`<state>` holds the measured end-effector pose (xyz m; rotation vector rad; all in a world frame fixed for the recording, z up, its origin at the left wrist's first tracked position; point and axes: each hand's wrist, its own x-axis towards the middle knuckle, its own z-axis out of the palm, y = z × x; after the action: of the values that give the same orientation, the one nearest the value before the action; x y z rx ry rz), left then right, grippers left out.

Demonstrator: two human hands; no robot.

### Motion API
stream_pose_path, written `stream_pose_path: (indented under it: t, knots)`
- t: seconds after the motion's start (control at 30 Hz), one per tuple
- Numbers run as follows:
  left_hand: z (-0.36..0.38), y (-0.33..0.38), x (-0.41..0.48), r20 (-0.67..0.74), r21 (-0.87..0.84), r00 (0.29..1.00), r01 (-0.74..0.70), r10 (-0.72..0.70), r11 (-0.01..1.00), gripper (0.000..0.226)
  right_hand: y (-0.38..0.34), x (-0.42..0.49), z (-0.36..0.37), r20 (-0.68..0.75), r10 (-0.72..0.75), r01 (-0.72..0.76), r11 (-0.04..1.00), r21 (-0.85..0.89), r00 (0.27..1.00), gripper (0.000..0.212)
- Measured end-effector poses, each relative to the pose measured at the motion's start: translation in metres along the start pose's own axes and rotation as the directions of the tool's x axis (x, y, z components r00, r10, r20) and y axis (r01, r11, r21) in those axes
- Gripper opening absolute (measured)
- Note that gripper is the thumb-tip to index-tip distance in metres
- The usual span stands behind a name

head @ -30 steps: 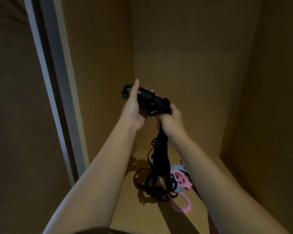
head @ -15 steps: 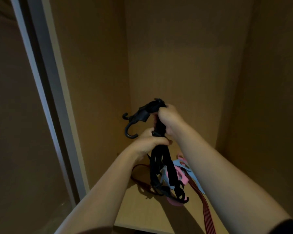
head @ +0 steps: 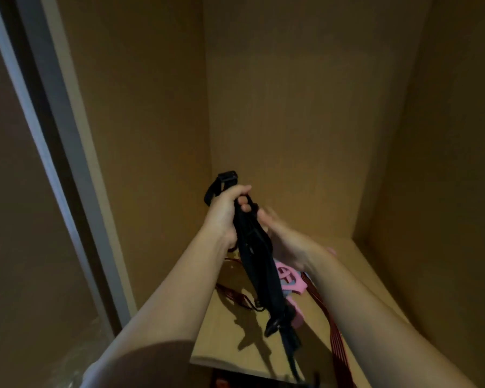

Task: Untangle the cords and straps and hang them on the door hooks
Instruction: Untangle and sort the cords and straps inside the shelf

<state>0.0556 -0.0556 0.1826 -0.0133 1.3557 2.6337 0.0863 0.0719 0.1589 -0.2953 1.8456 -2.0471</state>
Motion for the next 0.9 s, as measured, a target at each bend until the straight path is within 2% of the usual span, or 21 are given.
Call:
stream_pose_path:
  t: [0.03,0.17,0.23,0.33,0.4,0.43,0.5,0.53,0.57,0.63,0.7,0.73,0.83,0.9]
  knots:
    - [0.0,-0.002,0.003,-0.033,-0.037,0.999,-0.025,0.024,0.999,0.034,0.011,-0.002,0.001,0.016,-0.001,0.001,1.0,0.005,1.0,0.098]
    - [-0.001,-0.016,0.013,-0.095,-0.038,0.992,-0.089,0.085,0.995,0.03,0.035,-0.003,0.008,0.013,-0.117,0.118,0.993,-0.029,0.993,0.067]
    - [-0.003,-0.021,0.018,-0.104,-0.034,0.991,-0.089,0.085,0.995,0.029,0.038,0.0,0.01,-0.001,-0.142,0.14,0.98,-0.139,0.99,0.056]
    - [-0.006,-0.025,0.021,-0.088,-0.058,0.992,-0.095,0.09,0.994,0.025,0.035,0.002,0.01,-0.155,-0.148,0.093,0.945,-0.314,0.977,0.017]
    - [-0.009,-0.027,0.022,-0.038,-0.012,0.994,-0.107,0.106,0.994,0.027,0.03,0.005,0.006,-0.247,-0.178,0.084,0.933,-0.35,0.953,0.016]
    - [-0.013,-0.028,0.024,-0.012,0.055,0.995,-0.099,0.1,0.994,0.04,0.027,0.007,0.003,-0.277,-0.192,0.096,0.94,-0.327,0.941,0.018]
    - [-0.022,-0.032,0.021,0.062,0.234,0.997,-0.049,0.035,0.971,0.089,0.019,0.011,-0.005,-0.304,-0.206,0.123,0.954,-0.272,0.93,0.017]
    - [-0.026,-0.037,0.02,0.107,0.316,0.994,-0.028,-0.006,0.948,0.105,0.016,0.014,-0.009,-0.298,-0.21,0.128,0.954,-0.272,0.931,0.017]
    - [-0.03,-0.045,0.019,0.149,0.381,0.988,-0.019,-0.041,0.924,0.11,0.013,0.016,-0.012,-0.283,-0.208,0.125,0.951,-0.283,0.936,0.017]
    - [-0.039,-0.062,0.019,0.207,0.433,0.975,-0.013,-0.085,0.901,0.091,0.01,0.02,-0.018,-0.234,-0.198,0.114,0.938,-0.328,0.952,0.014]
    - [-0.051,-0.076,0.02,0.273,0.406,0.956,-0.011,-0.11,0.914,0.068,0.014,0.022,-0.023,-0.203,-0.161,0.083,0.935,-0.345,0.966,0.013]
    - [-0.056,-0.081,0.021,0.306,0.384,0.944,-0.002,-0.125,0.924,0.065,0.018,0.023,-0.027,-0.205,-0.133,0.064,0.948,-0.313,0.97,0.014]
    - [-0.068,-0.092,0.023,0.337,0.471,0.921,0.017,-0.198,0.882,0.066,0.03,0.028,-0.042,-0.231,-0.059,0.041,0.996,-0.082,0.971,0.018]
    - [-0.07,-0.101,0.026,0.329,0.654,0.92,-0.058,-0.215,0.755,0.048,0.037,0.034,-0.052,-0.233,-0.013,0.028,0.998,0.062,0.972,0.015]
